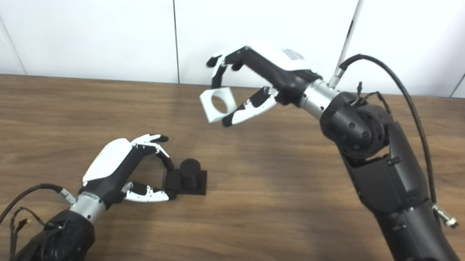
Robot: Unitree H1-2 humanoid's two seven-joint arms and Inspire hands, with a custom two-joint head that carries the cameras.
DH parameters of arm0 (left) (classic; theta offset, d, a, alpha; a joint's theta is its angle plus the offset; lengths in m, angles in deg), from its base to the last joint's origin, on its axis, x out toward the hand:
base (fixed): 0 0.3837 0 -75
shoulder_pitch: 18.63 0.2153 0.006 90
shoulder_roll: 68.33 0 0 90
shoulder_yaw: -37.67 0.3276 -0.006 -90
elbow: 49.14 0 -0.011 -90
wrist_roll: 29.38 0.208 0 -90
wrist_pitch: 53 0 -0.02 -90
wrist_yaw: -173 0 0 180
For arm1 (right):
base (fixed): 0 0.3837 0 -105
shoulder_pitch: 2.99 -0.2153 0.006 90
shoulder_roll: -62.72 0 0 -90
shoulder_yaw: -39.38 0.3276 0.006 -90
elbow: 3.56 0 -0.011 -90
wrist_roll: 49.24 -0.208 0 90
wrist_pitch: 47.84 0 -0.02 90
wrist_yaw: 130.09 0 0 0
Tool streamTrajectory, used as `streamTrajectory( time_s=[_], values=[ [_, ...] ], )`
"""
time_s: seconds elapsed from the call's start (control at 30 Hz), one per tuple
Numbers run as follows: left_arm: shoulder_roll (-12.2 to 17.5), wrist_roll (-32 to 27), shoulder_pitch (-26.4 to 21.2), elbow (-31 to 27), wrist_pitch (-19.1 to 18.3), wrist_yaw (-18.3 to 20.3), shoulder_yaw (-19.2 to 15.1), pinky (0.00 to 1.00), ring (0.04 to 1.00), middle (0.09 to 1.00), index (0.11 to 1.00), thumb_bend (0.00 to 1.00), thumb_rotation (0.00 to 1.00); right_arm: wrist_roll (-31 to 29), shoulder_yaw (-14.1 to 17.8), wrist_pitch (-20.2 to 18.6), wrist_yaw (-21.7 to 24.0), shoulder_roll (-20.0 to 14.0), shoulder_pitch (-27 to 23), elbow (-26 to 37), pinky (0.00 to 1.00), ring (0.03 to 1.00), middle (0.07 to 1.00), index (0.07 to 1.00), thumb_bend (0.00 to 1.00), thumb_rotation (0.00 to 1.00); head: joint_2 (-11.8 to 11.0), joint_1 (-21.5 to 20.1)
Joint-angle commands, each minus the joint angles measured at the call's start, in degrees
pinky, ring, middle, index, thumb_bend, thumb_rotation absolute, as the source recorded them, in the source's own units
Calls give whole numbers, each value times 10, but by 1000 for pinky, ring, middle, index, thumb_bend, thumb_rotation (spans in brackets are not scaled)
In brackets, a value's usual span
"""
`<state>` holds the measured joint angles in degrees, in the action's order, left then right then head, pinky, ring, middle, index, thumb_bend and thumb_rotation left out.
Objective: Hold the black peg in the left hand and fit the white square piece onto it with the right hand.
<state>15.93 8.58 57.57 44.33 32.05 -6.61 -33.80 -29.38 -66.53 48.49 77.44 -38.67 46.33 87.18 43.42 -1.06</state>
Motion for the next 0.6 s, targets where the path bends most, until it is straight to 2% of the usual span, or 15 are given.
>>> streamTrajectory(
  time_s=[0.0, 0.23, 0.57],
  values=[
    [0, 15, -6, 7, -9, 5, 8, 891, 927, 879, 488, 520, 83, -14, 9, -8, 6, -1, -17, 33, 689, 811, 779, 480, 518, 137, 1, 0],
    [0, 15, -7, 5, -12, 7, 11, 890, 930, 880, 488, 520, 84, -23, 3, -45, 42, 6, -1, 81, 708, 825, 784, 480, 518, 139, 3, 2],
    [0, 11, -7, 5, -13, 5, 12, 894, 927, 879, 488, 520, 83, -17, -14, -60, 64, 14, 17, 98, 699, 816, 779, 480, 521, 136, 6, 5]
  ],
)
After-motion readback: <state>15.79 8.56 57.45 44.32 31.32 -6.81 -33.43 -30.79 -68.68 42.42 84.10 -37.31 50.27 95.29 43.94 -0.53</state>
